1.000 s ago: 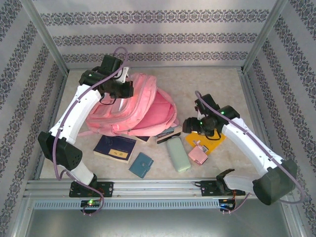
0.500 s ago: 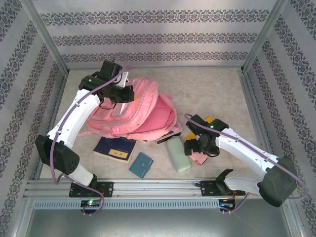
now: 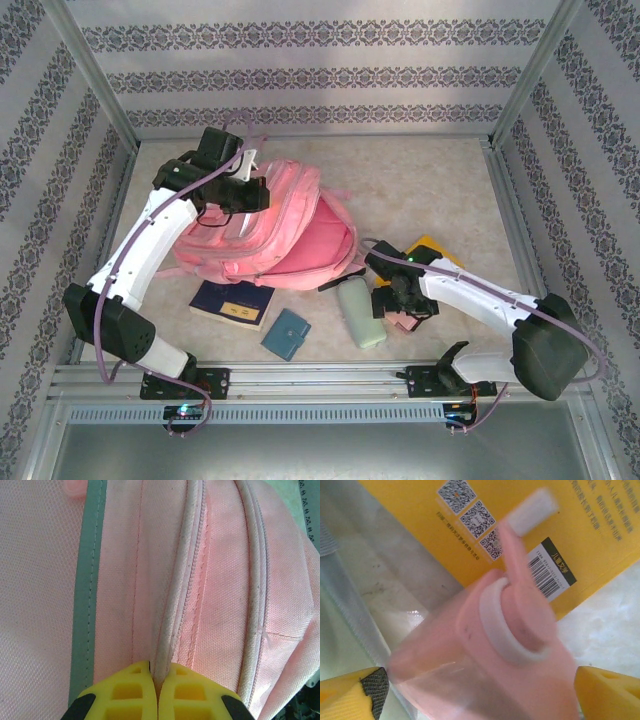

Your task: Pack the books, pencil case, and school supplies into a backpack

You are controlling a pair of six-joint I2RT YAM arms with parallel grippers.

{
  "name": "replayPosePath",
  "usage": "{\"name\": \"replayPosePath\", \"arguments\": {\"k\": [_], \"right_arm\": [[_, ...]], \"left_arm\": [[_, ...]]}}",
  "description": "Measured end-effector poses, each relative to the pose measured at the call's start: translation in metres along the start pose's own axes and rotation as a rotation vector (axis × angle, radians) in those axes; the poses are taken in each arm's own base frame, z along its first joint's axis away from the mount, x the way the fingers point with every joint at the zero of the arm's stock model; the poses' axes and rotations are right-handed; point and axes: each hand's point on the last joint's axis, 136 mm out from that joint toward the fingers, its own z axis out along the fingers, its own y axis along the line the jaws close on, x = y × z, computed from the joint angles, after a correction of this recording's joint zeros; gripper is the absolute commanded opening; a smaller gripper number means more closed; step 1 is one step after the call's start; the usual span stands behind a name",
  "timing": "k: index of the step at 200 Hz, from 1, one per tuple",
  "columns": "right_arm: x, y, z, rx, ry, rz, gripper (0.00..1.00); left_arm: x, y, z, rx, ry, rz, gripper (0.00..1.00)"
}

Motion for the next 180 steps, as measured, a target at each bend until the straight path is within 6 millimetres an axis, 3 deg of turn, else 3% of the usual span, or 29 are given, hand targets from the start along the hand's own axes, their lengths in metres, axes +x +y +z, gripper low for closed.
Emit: {"name": "replayPosePath", "arguments": {"k": [28,84,146,180], "right_arm": [[0.007,-0.009,0.018,-0.012,0.042,0.091,0.82],[-0.009,-0.024,0.014,-0.207,0.018,0.394,0.68],[-0.029,-0.020,0.007,-0.339,0.007,0.590,0.65],[-0.049,-0.017,0.005,-0.338,0.011,0.632,0.72]], "left_arm": [[0.001,0.000,0.000,0.002,0.002,-0.003,0.00],[0.001,-0.001,-0.001,0.003,0.000,-0.008,0.00],[0.001,-0.001,-0.001,0.003,0.000,-0.013,0.00],[0.001,-0.001,-0.001,0.003,0.000,-0.018,0.00]]}}
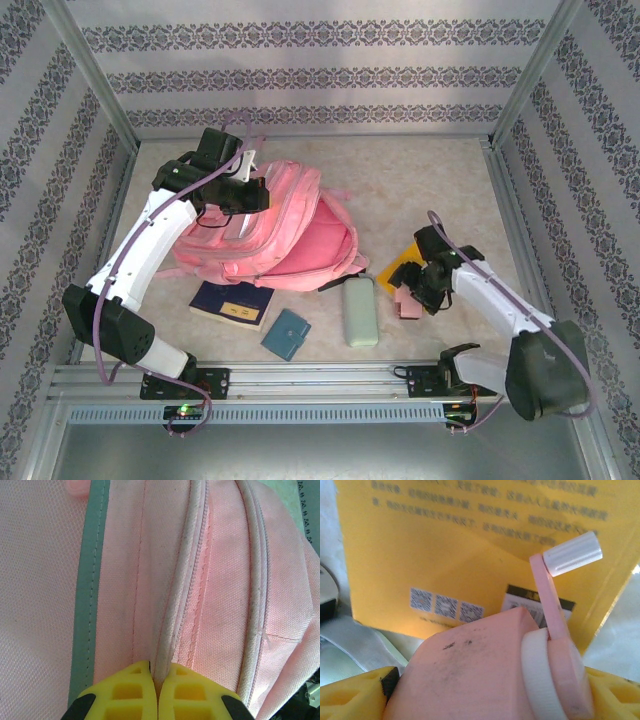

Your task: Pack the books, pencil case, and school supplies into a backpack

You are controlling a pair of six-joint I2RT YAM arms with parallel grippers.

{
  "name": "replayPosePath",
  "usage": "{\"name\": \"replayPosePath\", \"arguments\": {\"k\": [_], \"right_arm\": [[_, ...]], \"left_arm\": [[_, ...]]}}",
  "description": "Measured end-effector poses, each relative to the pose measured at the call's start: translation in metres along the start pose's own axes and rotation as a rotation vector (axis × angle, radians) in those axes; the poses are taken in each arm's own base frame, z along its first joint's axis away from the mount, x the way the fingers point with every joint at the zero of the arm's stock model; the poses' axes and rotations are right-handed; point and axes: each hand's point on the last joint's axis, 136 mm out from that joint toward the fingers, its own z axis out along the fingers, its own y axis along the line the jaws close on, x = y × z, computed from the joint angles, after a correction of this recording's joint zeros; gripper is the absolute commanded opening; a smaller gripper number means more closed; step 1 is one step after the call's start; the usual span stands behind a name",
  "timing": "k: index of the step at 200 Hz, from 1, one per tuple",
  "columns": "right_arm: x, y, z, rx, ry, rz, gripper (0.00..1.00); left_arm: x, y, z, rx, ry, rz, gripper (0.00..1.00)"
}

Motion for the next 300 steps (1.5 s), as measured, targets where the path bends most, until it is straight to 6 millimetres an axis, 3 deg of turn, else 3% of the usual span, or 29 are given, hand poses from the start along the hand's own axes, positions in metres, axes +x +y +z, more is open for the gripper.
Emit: {"name": "replayPosePath", "arguments": {"k": [19,40,73,144,194,234,256,276,300], "right_arm": [[-0.013,0.009,0.002,0.007,-0.010,0.003,0.77],[-0.024,0.015,0.005,0.007,-0.016,0.004,0.88],[-0.029,0.020,0.003,0.020,-0.017,-0.062,0.98],[0.001,0.016,-0.001,0.103,0.026,-0.291,0.98],[-0.001,0.008,0.002,0.170,0.008,-0.344,0.81],[-0.005,0.005,0.012,0.224,0.018,-0.369,0.60],[-0.010,0.008,0.010,0.226,-0.002,-0.378,0.57],[-0.011,0.006,0.003,0.233,-0.017,-0.381,0.55],[-0.013,0.018,-0.025,0.178,-0.069,-0.388,0.54]], "left_arm": [[0.000,0.000,0.000,0.001,0.000,0.000,0.00],[0.000,-0.001,0.000,0.003,0.001,-0.001,0.00],[0.000,0.000,0.000,0.003,0.001,-0.001,0.00],[0.000,-0.001,0.000,0.003,0.001,-0.001,0.00],[0.000,-0.001,0.000,0.006,0.002,-0.001,0.00],[0.001,-0.001,0.000,0.007,0.004,-0.001,0.00],[0.001,-0.002,0.000,0.010,0.004,-0.001,0.00],[0.000,-0.002,0.000,0.010,0.004,-0.001,0.00],[-0.004,-0.005,-0.003,0.016,-0.008,0.004,0.00]]}}
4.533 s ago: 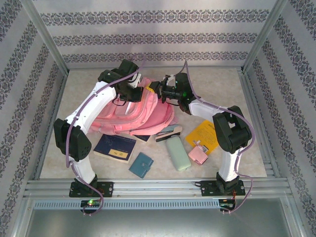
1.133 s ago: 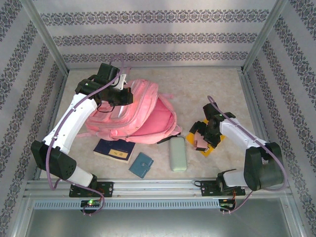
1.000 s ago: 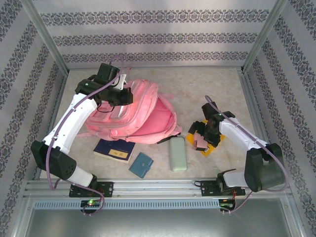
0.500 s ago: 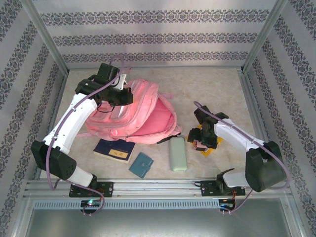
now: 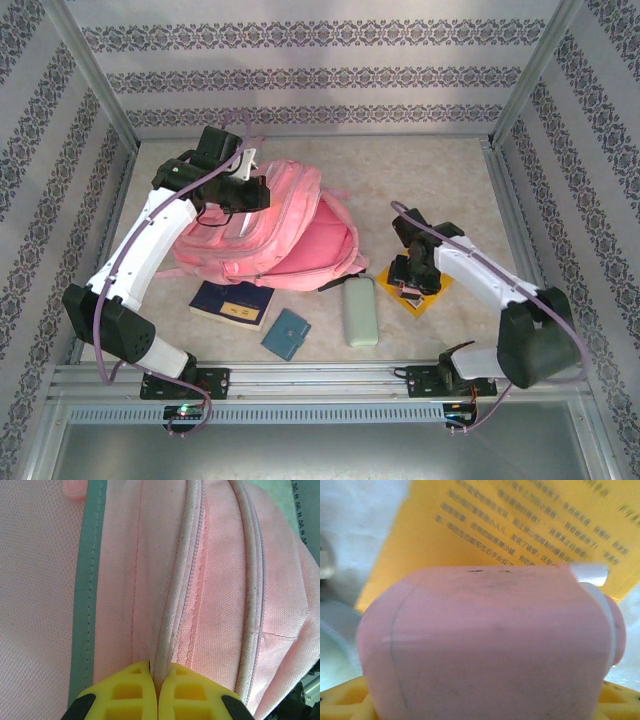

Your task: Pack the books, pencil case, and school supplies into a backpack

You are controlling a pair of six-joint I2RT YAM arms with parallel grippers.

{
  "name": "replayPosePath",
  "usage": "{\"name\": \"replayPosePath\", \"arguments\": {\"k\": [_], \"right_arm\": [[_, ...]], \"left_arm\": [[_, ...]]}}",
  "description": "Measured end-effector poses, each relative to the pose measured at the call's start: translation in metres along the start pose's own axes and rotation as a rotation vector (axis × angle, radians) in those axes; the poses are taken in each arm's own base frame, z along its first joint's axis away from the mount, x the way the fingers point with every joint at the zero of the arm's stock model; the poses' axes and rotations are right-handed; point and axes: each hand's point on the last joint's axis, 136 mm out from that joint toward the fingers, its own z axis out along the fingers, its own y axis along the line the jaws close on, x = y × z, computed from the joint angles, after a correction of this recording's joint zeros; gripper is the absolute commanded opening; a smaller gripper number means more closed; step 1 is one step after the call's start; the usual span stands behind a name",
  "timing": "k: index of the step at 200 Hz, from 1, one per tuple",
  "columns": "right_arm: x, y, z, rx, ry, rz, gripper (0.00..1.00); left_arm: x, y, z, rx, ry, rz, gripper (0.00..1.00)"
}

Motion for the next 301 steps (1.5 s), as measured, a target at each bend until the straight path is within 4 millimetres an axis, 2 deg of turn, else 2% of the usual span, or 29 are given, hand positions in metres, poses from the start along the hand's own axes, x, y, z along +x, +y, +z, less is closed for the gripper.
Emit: {"name": "replayPosePath", "arguments": {"k": [23,50,54,59,75,95,135,163,191,246,259,265,274,286,301], "right_arm": [[-0.019,0.018,-0.044,-0.113,-0.119,-0.003,0.53],[-0.041,0.060,-0.108,-0.335,-0.251,-0.031,0.52],[-0.043,0.063,-0.112,-0.352,-0.259,-0.034,0.52],[-0.047,0.076,-0.125,-0.406,-0.276,-0.044,0.51],[-0.056,0.104,-0.146,-0.515,-0.290,-0.057,0.52],[-0.064,0.140,-0.154,-0.616,-0.263,-0.065,0.51],[-0.066,0.208,-0.130,-0.723,-0.116,-0.017,0.51],[-0.069,0.232,-0.106,-0.779,-0.030,0.096,0.52],[-0.084,0.257,-0.084,-0.837,0.016,0.178,0.55],[-0.090,0.308,-0.039,-0.862,0.097,0.212,0.60],[-0.089,0.315,-0.032,-0.855,0.110,0.208,0.69],[-0.090,0.319,-0.029,-0.854,0.113,0.206,0.80],[-0.092,0.325,-0.023,-0.851,0.121,0.205,0.89],[-0.096,0.334,-0.018,-0.854,0.123,0.193,0.95],[-0.099,0.338,-0.014,-0.854,0.122,0.178,0.98]], "left_arm": [[-0.006,-0.006,-0.005,0.017,-0.015,0.005,0.00],[-0.012,-0.015,-0.011,0.043,-0.033,0.012,0.00],[-0.012,-0.016,-0.012,0.046,-0.034,0.012,0.00],[-0.013,-0.017,-0.012,0.053,-0.034,0.013,0.00],[-0.012,-0.020,-0.013,0.070,-0.028,0.012,0.00],[-0.011,-0.022,-0.013,0.081,-0.024,0.013,0.00],[-0.012,-0.024,-0.011,0.095,-0.017,0.006,0.00],[-0.025,-0.032,-0.008,0.124,-0.026,-0.006,0.00],[-0.038,-0.042,-0.005,0.173,-0.055,-0.015,0.00],[-0.046,-0.052,-0.004,0.234,-0.066,-0.029,0.00],[-0.048,-0.052,-0.001,0.240,-0.062,-0.036,0.00],[-0.048,-0.051,0.001,0.243,-0.060,-0.042,0.00],[-0.051,-0.049,0.004,0.245,-0.061,-0.052,0.00],[-0.055,-0.047,0.007,0.247,-0.064,-0.060,0.00],[-0.059,-0.043,0.009,0.251,-0.069,-0.076,0.00]]}}
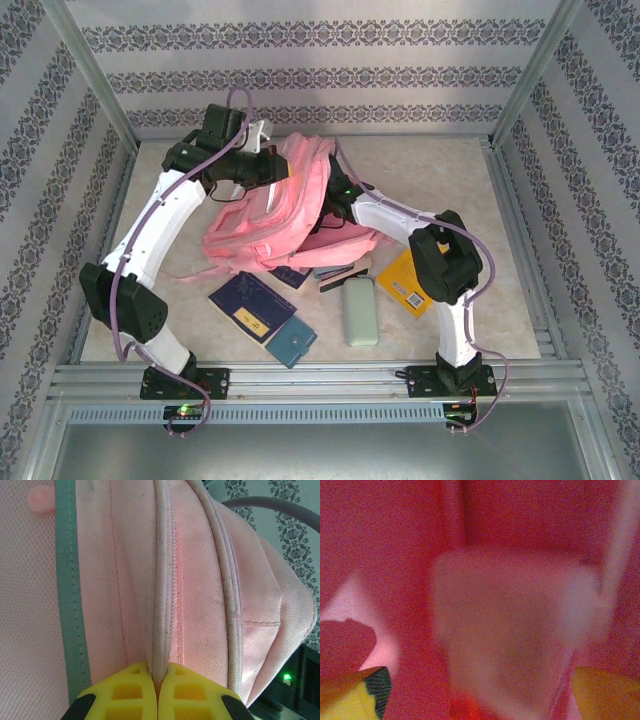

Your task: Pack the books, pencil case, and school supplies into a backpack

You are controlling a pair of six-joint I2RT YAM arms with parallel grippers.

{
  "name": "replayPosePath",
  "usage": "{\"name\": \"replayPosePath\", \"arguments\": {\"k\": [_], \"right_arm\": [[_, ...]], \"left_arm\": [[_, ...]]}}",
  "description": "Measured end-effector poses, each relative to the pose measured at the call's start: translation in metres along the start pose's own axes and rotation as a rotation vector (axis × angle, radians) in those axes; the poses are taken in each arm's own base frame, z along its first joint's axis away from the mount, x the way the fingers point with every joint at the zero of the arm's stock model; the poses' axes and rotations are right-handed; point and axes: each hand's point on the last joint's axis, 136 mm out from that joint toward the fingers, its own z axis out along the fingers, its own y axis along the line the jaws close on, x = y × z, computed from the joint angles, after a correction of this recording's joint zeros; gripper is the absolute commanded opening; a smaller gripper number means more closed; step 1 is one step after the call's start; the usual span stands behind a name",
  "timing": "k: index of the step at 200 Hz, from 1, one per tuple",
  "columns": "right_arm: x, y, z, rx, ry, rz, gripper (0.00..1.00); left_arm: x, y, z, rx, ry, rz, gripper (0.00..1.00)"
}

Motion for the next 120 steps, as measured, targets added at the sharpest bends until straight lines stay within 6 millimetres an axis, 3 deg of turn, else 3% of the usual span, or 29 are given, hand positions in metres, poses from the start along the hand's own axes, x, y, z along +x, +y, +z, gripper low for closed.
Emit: {"name": "replayPosePath", "arguments": {"k": [71,90,120], "right_arm": [[0.009,0.016,-0.012,-0.012,0.039,-0.166,0.98],[0.015,0.017,-0.029,0.015,0.043,-0.215,0.95],[0.015,0.029,-0.073,0.002,-0.004,-0.275,0.90]], "left_arm": [[-0.011,0.006,-0.005,0.027,-0.024,-0.028,0.00],[-0.011,0.010,-0.005,0.029,-0.028,-0.034,0.00],[-0.008,0.013,-0.007,0.035,-0.035,-0.037,0.00]]}}
